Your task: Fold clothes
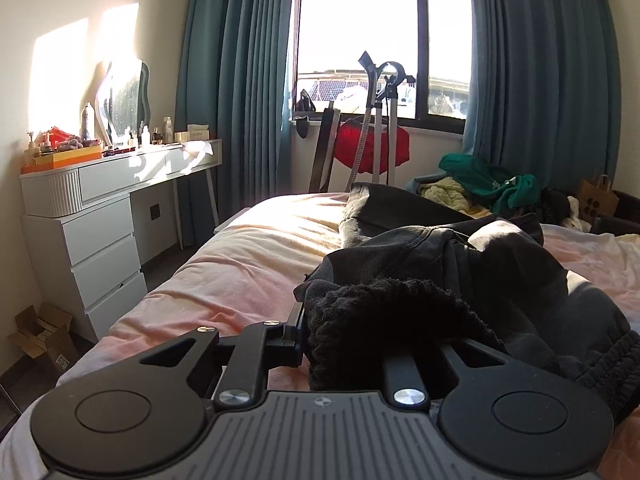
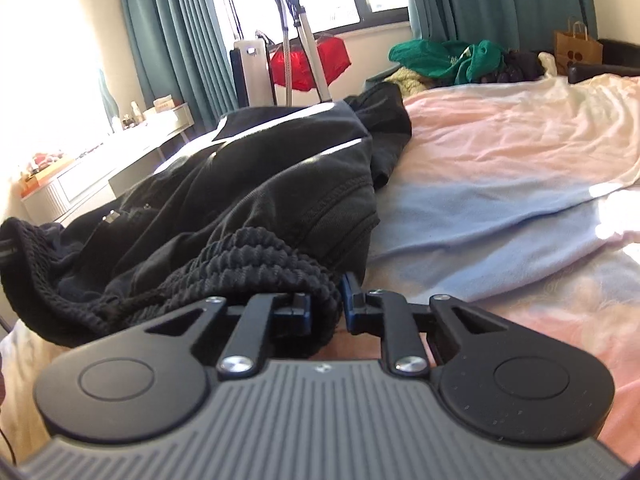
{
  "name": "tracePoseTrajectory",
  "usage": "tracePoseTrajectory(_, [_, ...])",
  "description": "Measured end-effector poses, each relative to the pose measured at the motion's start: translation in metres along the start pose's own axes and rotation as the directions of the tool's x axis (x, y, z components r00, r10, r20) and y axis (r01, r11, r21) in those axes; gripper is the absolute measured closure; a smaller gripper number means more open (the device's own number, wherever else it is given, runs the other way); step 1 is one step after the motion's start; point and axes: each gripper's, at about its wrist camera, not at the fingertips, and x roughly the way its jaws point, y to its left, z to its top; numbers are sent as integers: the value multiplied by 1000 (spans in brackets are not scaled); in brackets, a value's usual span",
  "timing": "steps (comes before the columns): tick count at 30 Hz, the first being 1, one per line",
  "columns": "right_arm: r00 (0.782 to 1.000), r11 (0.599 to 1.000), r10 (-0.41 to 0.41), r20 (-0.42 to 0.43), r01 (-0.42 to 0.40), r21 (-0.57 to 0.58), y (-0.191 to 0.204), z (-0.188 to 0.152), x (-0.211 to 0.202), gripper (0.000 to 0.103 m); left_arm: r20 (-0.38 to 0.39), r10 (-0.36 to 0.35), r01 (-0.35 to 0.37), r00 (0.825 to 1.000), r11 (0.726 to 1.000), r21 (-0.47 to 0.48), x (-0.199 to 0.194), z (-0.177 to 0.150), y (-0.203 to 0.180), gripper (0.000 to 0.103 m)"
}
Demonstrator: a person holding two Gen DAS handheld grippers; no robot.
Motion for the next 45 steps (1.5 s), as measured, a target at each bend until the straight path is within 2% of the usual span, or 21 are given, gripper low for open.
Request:
tracePoseTrajectory(4, [992, 999, -39, 117, 41, -20, 8, 17, -36, 89, -39, -34, 33, 999, 999, -30, -8, 2, 0, 85])
tracePoseTrajectory(8, [981, 995, -52, 188, 66, -71, 24, 26, -82, 90, -89, -63, 59, 994, 997, -53, -17, 0, -1, 83])
tracePoseTrajectory(12, [992, 990, -86, 89, 96, -106, 27, 16, -89, 90, -165, -47, 34, 985, 996, -80, -21, -8, -3, 82])
tracePoseTrajectory(14, [991, 985, -134, 9, 134, -107, 22, 5, -75, 90, -209, -59, 32, 976, 991, -131, -23, -13, -1, 79])
tracePoseTrajectory(15, [986, 983, -161, -40, 157, -98, 17, -2, -65, 91, -225, -77, 39, 971, 985, -171, -25, -15, 2, 71])
tracePoseTrajectory(16, [980, 982, -179, -85, 174, -72, 11, -8, -56, 91, -239, -95, 44, 966, 976, -212, -27, -17, 4, 56])
tracePoseTrajectory(17, [976, 984, -180, -121, 178, -31, 3, -13, -51, 91, -247, -115, 50, 962, 966, -255, -32, -18, 7, 50])
tracePoseTrajectory(18, [975, 985, -168, -148, 173, 19, -5, -16, -47, 91, -247, -142, 64, 958, 951, -301, -38, -19, 10, 44])
tracePoseTrajectory(20, [973, 981, -140, -184, 161, 107, -18, -21, -44, 91, -238, -223, 111, 945, 906, -408, -50, -23, 18, 42])
tracePoseTrajectory(22, [974, 976, -119, -191, 151, 160, -23, -23, -46, 90, -211, -313, 160, 926, 831, -533, -61, -30, 27, 33])
tracePoseTrajectory(25, [977, 974, -113, -182, 145, 176, -20, -24, -51, 89, -160, -418, 206, 894, 702, -682, -68, -39, 41, 26])
tracePoseTrajectory(29, [977, 975, -113, -183, 145, 170, -16, -23, -53, 88, -66, -508, 257, 859, 539, -802, -66, -48, 55, 25])
tracePoseTrajectory(30, [976, 975, -113, -187, 145, 170, -17, -22, -52, 87, -52, -517, 261, 855, 515, -817, -64, -50, 57, 25])
tracePoseTrajectory(32, [973, 976, -112, -202, 145, 162, -18, -22, -51, 85, -52, -529, 255, 847, 491, -833, -58, -53, 57, 24])
tracePoseTrajectory(34, [966, 973, -131, -224, 168, 156, -24, -25, -46, 67, -75, -528, 226, 846, 483, -846, -48, -58, 54, 24])
tracePoseTrajectory(36, [962, 966, -131, -239, 178, 186, -32, -28, -42, 59, -101, -497, 179, 862, 484, -857, -42, -62, 53, 24])
tracePoseTrajectory(39, [966, 960, -105, -238, 161, 229, -37, -32, -37, 59, -59, -506, 204, 860, 448, -871, -33, -65, 52, 26])
tracePoseTrajectory(41, [969, 963, -110, -220, 159, 219, -35, -34, -36, 59, -37, -517, 228, 855, 439, -869, -25, -64, 47, 30])
tracePoseTrajectory(43, [974, 967, -114, -198, 155, 202, -32, -38, -33, 64, -35, -516, 236, 856, 450, -861, -15, -63, 39, 42])
tracePoseTrajectory(44, [974, 968, -113, -194, 152, 200, -32, -40, -31, 67, -46, -507, 230, 861, 468, -853, -11, -62, 34, 42])
tracePoseTrajectory(45, [975, 968, -111, -193, 150, 200, -32, -42, -29, 76, -60, -494, 220, 867, 488, -845, -7, -61, 30, 42])
